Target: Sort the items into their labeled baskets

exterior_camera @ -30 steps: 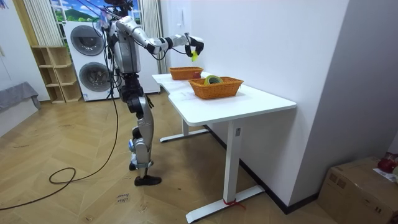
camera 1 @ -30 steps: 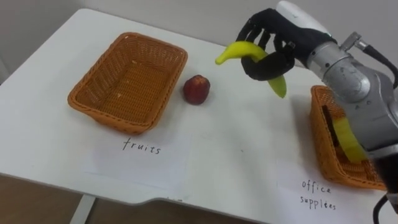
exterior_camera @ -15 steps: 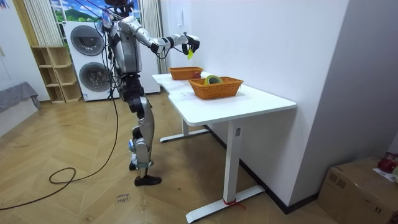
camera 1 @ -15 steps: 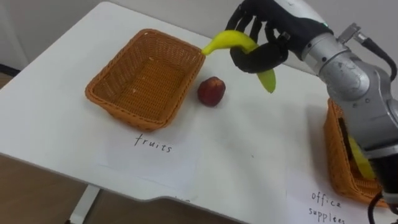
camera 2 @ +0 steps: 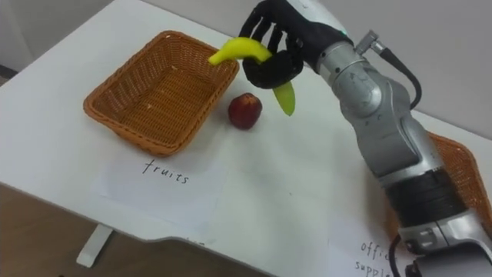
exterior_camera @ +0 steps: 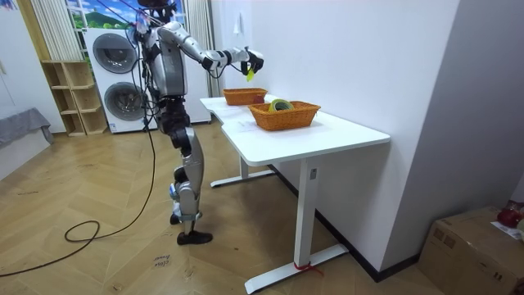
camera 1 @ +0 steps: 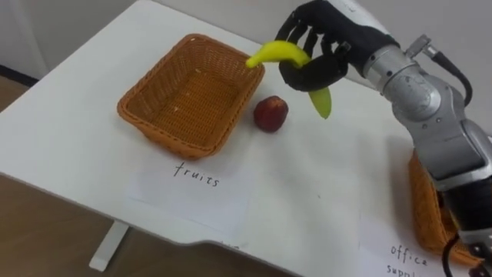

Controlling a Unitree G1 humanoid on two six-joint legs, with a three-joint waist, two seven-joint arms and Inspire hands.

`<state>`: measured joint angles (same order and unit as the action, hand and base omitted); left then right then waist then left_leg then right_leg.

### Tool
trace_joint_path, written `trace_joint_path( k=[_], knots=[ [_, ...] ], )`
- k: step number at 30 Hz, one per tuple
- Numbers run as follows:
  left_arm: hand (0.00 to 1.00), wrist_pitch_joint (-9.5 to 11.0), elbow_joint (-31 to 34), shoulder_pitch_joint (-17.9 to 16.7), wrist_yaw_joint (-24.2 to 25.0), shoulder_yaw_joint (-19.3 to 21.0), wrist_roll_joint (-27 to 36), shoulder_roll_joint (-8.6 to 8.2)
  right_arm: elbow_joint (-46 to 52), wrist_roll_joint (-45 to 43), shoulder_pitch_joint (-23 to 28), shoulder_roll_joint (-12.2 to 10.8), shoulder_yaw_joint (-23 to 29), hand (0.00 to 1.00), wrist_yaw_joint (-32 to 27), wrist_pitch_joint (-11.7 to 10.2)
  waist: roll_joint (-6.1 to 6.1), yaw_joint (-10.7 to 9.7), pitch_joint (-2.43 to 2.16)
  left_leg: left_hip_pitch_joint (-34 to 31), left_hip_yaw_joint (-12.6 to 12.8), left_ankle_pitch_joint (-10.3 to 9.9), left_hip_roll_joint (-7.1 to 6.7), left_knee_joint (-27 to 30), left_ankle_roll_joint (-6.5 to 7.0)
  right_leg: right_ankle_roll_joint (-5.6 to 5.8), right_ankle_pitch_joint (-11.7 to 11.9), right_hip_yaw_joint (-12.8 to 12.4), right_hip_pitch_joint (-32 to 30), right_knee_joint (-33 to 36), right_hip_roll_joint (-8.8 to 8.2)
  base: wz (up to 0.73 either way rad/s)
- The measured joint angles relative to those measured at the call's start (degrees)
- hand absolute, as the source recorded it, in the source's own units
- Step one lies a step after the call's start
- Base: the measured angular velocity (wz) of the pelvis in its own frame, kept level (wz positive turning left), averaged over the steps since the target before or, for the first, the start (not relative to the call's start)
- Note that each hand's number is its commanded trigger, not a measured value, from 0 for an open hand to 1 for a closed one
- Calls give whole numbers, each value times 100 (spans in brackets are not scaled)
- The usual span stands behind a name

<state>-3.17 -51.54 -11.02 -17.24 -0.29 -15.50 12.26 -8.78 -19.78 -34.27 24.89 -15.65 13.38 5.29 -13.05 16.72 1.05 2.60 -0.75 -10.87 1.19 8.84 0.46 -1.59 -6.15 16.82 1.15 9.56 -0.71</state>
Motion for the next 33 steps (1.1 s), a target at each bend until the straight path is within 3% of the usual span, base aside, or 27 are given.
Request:
trace_joint_path(
  k=[3, 6, 14, 20, 27, 33],
  knots=[
    [0, -70, -36, 0, 0, -1, -29, 34, -196, 6, -21, -2, -156, 100, -84, 4, -71, 86, 45, -23, -18, 0, 3, 23, 0, 2, -2, 78, 3, 1, -12, 5],
    [0, -108, -37, -3, 12, -1, -33, 36, -288, 0, -131, -30, -354, 100, -187, 6, -128, 95, 48, -85, -100, -1, -8, 48, 2, 4, -3, 121, -13, 1, -26, 16],
    [0, -167, -74, 9, 70, 6, -293, 80, -798, -153, -719, -218, -571, 100, -628, -71, -112, 226, 59, -121, -189, -1, -11, 71, 2, 10, -8, 202, -8, -3, -22, 4],
    [0, -165, -85, 23, 56, 1, -308, 139, -880, -351, -728, -286, -912, 100, -808, -217, -101, 284, 67, -166, -304, -1, -22, 95, 1, 12, -9, 213, -3, -2, -22, 9],
    [0, -149, -79, 91, 42, -20, -948, 101, -910, -518, -728, -337, -1081, 100, -976, -407, -77, 504, 85, -224, -306, -1, -53, 94, 2, 18, -14, 200, -24, -98, -27, 1],
    [0, -156, -77, 159, 74, -226, -997, 105, -1283, -509, -733, -547, -1368, 100, -1043, -397, -75, 624, 88, -232, -314, -1, -49, 88, 2, 19, -15, 235, -27, -98, -27, 0]
  ],
)
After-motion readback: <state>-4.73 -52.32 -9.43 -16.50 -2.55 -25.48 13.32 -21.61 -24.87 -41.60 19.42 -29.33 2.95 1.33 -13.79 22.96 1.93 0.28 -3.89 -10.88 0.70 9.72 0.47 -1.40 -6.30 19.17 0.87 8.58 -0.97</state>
